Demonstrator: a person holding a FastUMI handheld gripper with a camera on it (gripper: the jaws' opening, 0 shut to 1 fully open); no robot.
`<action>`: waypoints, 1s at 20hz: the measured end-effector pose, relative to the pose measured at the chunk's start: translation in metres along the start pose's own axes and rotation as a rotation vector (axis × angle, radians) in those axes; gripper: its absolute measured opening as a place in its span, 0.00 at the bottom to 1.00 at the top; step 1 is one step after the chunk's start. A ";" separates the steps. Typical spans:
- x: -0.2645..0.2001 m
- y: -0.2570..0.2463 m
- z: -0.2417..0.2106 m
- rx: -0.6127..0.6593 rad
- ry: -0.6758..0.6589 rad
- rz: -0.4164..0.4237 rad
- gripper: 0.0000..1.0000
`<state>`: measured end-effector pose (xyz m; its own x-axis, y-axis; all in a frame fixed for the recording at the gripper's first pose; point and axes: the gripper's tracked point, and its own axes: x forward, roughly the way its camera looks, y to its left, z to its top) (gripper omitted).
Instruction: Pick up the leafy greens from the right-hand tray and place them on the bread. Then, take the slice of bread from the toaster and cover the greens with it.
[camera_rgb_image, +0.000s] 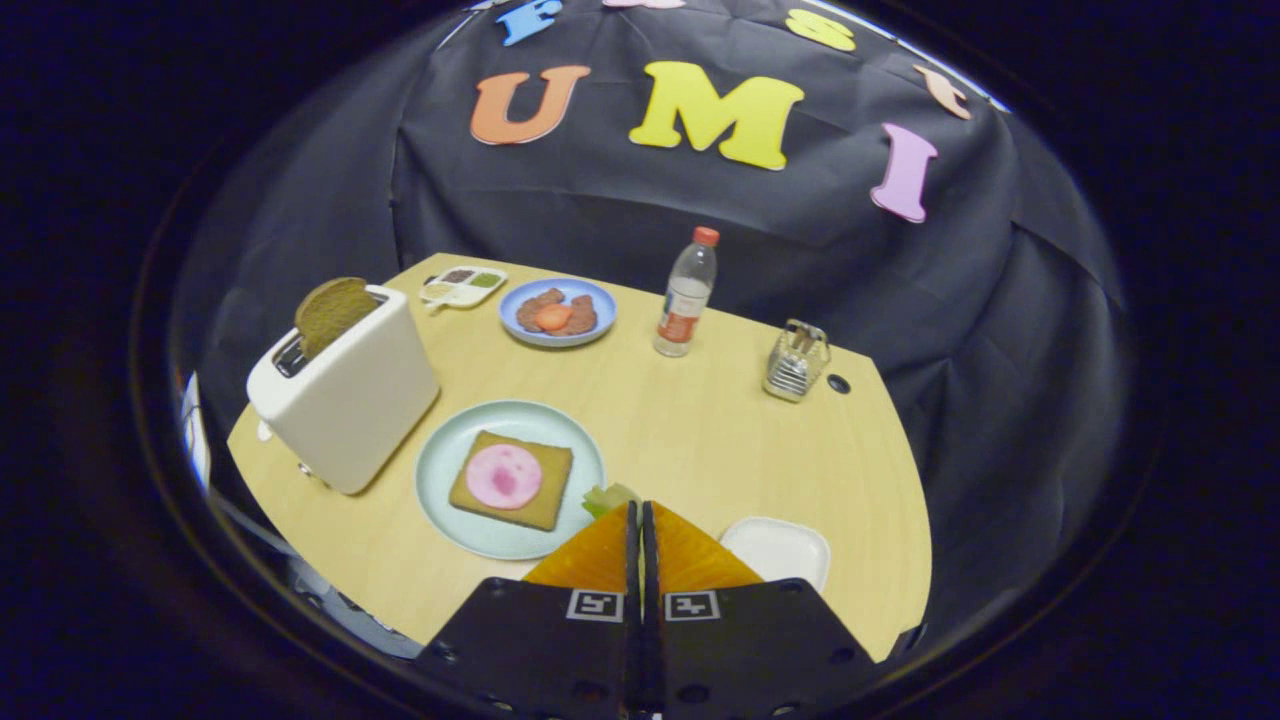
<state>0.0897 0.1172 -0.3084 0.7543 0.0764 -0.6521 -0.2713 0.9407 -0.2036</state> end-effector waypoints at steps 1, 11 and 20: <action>0.001 0.015 0.004 -0.008 0.000 0.016 0.00; 0.022 0.132 0.029 -0.046 0.037 0.179 0.00; 0.028 0.164 0.047 -0.030 0.068 0.282 0.00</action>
<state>0.0948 0.2892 -0.3254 0.6049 0.3098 -0.7336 -0.4827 0.8753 -0.0284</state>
